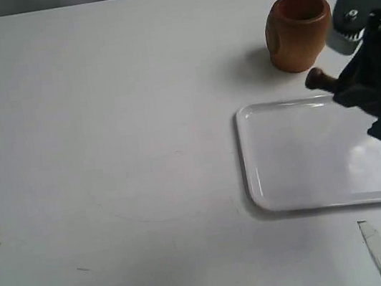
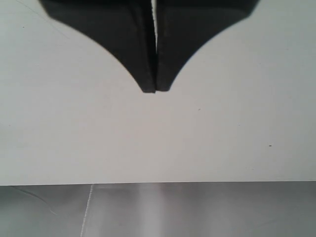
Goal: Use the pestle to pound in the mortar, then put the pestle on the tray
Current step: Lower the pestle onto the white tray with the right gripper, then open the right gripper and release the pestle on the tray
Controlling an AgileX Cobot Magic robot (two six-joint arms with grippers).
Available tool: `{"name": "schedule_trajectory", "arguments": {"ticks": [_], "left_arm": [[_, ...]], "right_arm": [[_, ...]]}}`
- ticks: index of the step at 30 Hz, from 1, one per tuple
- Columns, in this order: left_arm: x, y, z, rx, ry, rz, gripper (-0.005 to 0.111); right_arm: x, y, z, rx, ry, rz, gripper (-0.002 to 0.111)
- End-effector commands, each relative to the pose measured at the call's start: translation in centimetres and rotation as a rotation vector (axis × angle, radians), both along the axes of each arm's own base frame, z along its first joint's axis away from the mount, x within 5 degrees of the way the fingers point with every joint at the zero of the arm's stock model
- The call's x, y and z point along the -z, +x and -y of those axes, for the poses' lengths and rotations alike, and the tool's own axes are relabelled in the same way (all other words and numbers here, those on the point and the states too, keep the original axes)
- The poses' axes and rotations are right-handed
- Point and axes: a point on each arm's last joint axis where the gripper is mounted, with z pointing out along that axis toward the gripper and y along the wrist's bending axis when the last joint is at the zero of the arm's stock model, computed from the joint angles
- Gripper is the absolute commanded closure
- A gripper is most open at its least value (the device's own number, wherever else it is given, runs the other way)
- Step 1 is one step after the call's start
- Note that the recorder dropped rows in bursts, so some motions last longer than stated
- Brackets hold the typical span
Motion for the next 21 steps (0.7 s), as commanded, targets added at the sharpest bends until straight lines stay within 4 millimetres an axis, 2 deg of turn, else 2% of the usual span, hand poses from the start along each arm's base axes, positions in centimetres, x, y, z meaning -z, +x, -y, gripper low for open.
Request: {"name": "schedule_trajectory", "arguments": {"ticks": [1,3,6,9,11,14,19,21], "left_arm": [[0.0,0.0,0.1,0.006,-0.015,0.004,0.107],[0.0,0.0,0.1,0.006,-0.015,0.004,0.107],[0.0,0.0,0.1,0.006,-0.015,0.004,0.107],[0.0,0.0,0.1,0.006,-0.015,0.004,0.107],[0.0,0.0,0.1,0.006,-0.015,0.004,0.107],[0.0,0.0,0.1,0.006,-0.015,0.004,0.107],[0.0,0.0,0.1,0.006,-0.015,0.004,0.107],[0.0,0.0,0.1,0.006,-0.015,0.004,0.107]], "right_arm": [[3.0,1.2,-1.1,-0.084,-0.075,-0.105,0.108],[4.4,1.6,-1.6,-0.132,-0.146,-0.136,0.108],[5.6,2.2,-2.3,-0.148,-0.176,-0.123,0.108],[6.0,2.7,-2.8,-0.112,-0.155,-0.099,0.108],[6.0,2.7,-2.8,-0.110,-0.156,-0.096,0.102],[6.1,2.6,-2.6,-0.116,-0.171,-0.114,0.085],[6.0,3.0,-2.7,-0.026,-0.149,-0.090,0.041],[5.9,3.3,-2.6,0.019,-0.142,-0.060,0.034]]}}
